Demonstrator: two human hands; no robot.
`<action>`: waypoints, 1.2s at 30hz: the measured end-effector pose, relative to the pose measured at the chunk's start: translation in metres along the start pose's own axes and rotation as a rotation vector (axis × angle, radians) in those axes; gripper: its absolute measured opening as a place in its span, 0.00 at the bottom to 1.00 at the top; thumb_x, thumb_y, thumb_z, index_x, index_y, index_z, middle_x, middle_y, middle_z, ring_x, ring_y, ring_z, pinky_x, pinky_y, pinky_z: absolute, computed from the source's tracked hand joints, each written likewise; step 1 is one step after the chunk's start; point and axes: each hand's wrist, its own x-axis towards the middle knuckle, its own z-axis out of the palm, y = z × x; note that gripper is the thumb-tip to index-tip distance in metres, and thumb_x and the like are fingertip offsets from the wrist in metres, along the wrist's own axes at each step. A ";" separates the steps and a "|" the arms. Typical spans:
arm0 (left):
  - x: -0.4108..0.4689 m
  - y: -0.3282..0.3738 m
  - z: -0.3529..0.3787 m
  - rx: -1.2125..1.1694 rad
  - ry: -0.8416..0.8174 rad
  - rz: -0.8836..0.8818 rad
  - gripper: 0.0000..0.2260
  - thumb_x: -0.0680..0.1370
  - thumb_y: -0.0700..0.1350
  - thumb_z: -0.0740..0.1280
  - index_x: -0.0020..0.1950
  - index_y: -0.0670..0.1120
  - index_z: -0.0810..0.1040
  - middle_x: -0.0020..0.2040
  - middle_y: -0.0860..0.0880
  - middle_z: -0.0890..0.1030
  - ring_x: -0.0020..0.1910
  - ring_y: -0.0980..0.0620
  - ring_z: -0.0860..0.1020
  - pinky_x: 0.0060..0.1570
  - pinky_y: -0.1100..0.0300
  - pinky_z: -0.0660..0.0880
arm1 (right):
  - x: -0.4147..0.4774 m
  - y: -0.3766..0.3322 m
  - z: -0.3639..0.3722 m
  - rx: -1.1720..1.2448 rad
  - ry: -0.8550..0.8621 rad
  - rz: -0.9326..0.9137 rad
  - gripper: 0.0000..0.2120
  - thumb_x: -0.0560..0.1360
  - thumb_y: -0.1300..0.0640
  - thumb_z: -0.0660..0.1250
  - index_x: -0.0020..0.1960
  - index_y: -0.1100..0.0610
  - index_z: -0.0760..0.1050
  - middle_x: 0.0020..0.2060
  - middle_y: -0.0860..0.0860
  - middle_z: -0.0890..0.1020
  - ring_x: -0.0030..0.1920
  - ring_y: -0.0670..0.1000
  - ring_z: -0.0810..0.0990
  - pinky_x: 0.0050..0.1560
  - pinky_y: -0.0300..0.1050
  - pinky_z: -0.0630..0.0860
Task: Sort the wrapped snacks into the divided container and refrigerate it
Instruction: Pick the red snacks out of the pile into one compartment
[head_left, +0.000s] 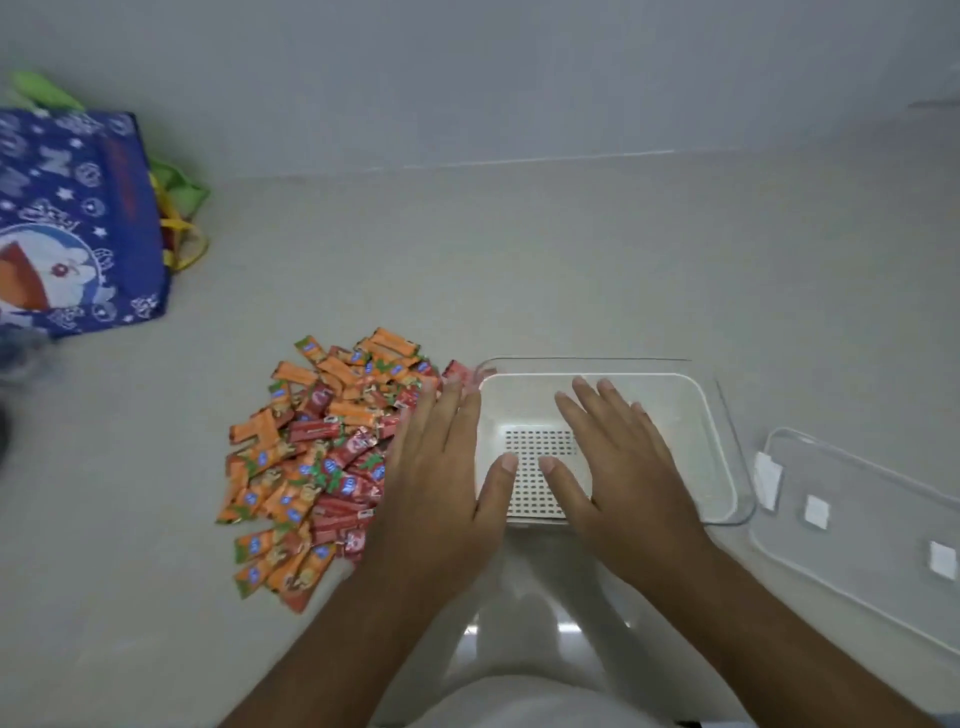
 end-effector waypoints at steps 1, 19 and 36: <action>-0.007 -0.021 -0.008 0.011 0.007 -0.020 0.31 0.81 0.60 0.51 0.83 0.49 0.56 0.84 0.52 0.52 0.82 0.55 0.42 0.79 0.55 0.39 | 0.003 -0.018 0.010 0.013 -0.004 -0.030 0.30 0.80 0.41 0.58 0.79 0.48 0.57 0.80 0.44 0.54 0.79 0.43 0.43 0.75 0.40 0.33; -0.007 -0.200 -0.008 0.015 -0.108 -0.217 0.22 0.81 0.50 0.64 0.74 0.47 0.72 0.69 0.49 0.76 0.69 0.49 0.72 0.69 0.50 0.69 | 0.064 -0.137 0.162 -0.081 -0.237 0.136 0.18 0.73 0.43 0.69 0.61 0.48 0.75 0.53 0.47 0.81 0.55 0.52 0.77 0.54 0.48 0.73; 0.002 -0.179 0.011 -0.096 0.007 -0.264 0.02 0.83 0.43 0.62 0.54 0.47 0.74 0.47 0.50 0.77 0.46 0.50 0.74 0.46 0.54 0.71 | 0.068 -0.115 0.152 0.445 -0.104 0.145 0.21 0.80 0.64 0.59 0.72 0.53 0.68 0.61 0.52 0.71 0.62 0.49 0.70 0.64 0.44 0.70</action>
